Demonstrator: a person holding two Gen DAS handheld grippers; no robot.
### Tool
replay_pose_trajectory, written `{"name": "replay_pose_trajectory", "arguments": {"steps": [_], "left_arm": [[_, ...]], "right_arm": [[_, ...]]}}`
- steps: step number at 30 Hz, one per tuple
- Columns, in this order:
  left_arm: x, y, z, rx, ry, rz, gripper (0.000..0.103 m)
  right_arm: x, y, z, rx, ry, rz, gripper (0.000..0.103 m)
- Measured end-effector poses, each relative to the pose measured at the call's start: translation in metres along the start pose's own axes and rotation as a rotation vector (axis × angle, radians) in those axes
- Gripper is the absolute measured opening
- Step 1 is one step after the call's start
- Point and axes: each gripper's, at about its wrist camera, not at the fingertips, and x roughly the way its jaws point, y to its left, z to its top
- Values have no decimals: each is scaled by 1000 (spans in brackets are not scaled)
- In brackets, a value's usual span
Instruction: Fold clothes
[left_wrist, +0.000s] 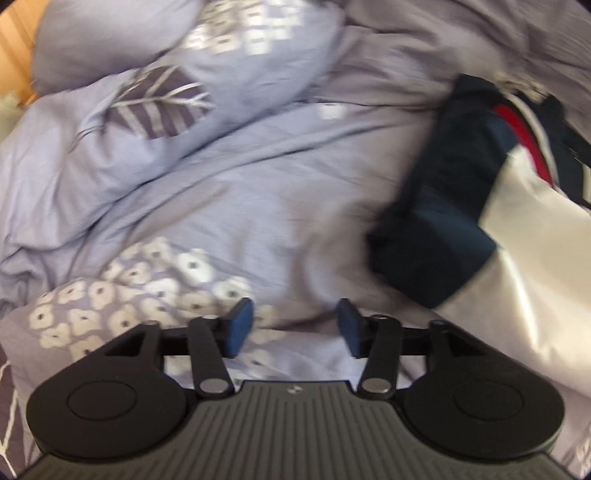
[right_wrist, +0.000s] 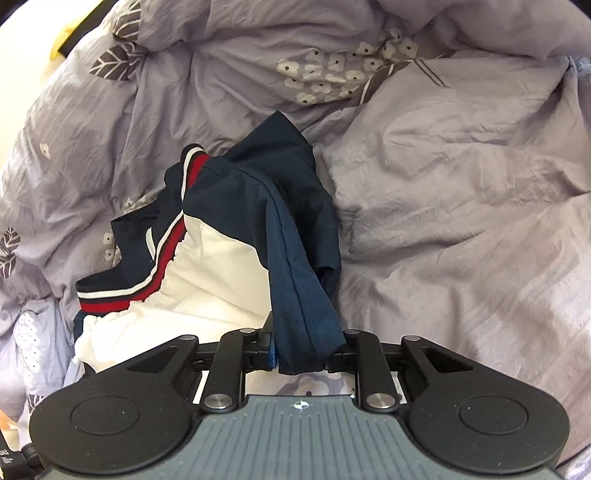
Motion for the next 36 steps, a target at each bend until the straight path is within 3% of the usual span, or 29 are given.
{"name": "replay_pose_trajectory", "arguments": {"steps": [1,9,13,22,24,27,30,34,36], "left_arm": [[-1,-5,0,19,-3,-5,74],[16,-31,-2,76,61,-27,78],[26,-37,0,72,68,-20,83],[48,-33,14,7,71,-5,89],[48,-33,15,-9,54,14,87],[41,-33,13,-24,27,40,65],[22,-17,4,-80,-3,-97,62],[13,12,-6,-182,-14,-243,79],[13,22,-5,-229,-8,-348,80]], "right_arm": [[1,0,0,-4,1,-2,26],[7,3,-4,-17,28,-11,38],[8,5,-6,-26,48,8,51],[18,10,-10,2,43,20,62],[20,10,-10,30,31,26,62],[19,9,-10,61,19,28,57],[17,8,-11,67,19,39,56],[19,3,-10,101,23,57,57],[19,3,-10,101,22,58,57]]}}
